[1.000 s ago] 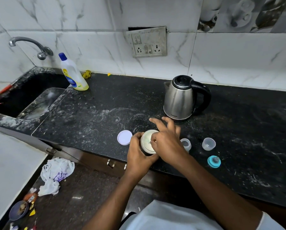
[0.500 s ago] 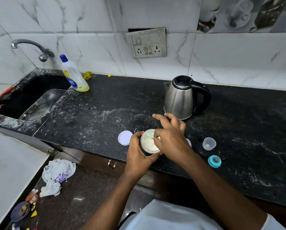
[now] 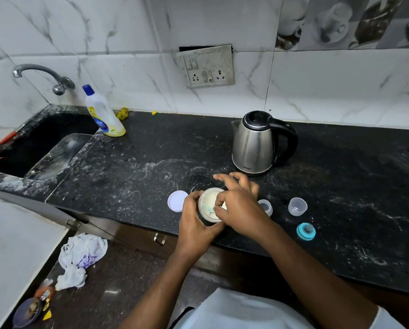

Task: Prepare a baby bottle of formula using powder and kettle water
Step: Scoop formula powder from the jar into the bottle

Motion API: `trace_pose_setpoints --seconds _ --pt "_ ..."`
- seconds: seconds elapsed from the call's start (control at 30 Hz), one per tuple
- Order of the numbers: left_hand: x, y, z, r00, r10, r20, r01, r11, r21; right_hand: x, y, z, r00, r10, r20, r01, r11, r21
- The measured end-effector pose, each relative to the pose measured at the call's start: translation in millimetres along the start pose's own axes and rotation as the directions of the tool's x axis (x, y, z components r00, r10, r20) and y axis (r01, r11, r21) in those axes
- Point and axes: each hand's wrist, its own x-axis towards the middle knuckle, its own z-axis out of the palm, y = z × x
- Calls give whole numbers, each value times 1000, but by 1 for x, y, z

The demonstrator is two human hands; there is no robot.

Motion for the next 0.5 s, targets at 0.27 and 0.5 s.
trace_pose_setpoints --seconds 0.27,0.5 --pt "1 -3 1 1000 -9 4 9 1000 -2 1 1 2 998 45 37 -46 998 47" --pt "2 -6 1 1000 -4 22 4 1000 -3 2 1 4 995 82 59 -88 990 114"
